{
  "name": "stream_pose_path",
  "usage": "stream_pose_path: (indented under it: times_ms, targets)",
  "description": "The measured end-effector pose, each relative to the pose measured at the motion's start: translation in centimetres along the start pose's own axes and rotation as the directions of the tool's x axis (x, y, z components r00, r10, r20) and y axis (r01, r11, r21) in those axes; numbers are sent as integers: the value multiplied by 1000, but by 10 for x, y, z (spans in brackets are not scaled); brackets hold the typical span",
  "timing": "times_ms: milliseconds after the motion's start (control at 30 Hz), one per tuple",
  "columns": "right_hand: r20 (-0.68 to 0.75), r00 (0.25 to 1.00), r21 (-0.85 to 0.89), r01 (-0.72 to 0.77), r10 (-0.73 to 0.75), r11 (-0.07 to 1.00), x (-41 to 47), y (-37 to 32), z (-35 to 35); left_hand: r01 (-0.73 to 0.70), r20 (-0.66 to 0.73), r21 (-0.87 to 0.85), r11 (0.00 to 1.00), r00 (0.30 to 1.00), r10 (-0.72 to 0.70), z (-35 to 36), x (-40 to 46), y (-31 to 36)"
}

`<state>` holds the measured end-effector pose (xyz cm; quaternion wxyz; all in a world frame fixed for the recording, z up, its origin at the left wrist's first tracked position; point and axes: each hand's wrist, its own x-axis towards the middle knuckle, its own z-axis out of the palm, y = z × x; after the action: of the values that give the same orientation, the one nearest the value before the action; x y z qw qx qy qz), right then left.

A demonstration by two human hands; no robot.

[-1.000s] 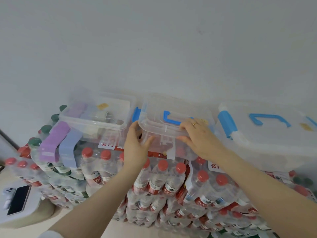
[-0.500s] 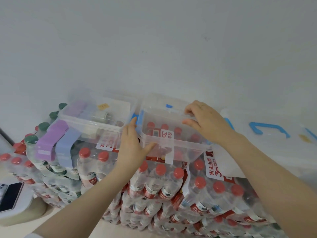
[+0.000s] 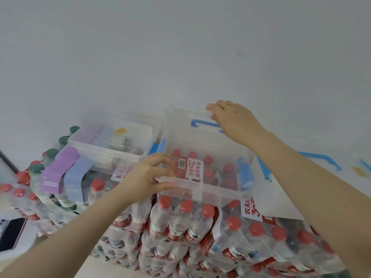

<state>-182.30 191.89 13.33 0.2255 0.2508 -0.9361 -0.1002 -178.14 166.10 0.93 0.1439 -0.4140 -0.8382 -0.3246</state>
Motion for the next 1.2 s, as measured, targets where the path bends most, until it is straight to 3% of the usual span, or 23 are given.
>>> stream_pose_path:
  times_ms: [167,233,400,567,800,900,1133,1200]
  targets:
    - [270,949,104,-196,162,975,13,10,25,10,-16,50,999,1000,-10,5,-2,0]
    - [306,931,135,-249,199,959,12,9,38,32,-26,45,998,999,-31,5,1,0]
    - [150,928,106,-358,341,928,14,1,53,62,-41,11,998,997,-61,4,10,1]
    - [77,947,84,-318,312,944,12,2,57,27,-57,33,999,998,-25,4,12,-1]
    - [-3,947,185,-314,320,931,14,8,69,21,-95,42,999,995,-17,6,5,7]
    - [10,936,225,-346,353,911,11,10,73,75,-92,134,988,994,-63,9,4,3]
    - [172,916,160,-388,362,908,5,31,65,-15,-63,149,989,998,25,9,15,4]
    - [89,910,194,-415,405,889,8,35,53,-26,-87,132,991,995,37,9,10,5]
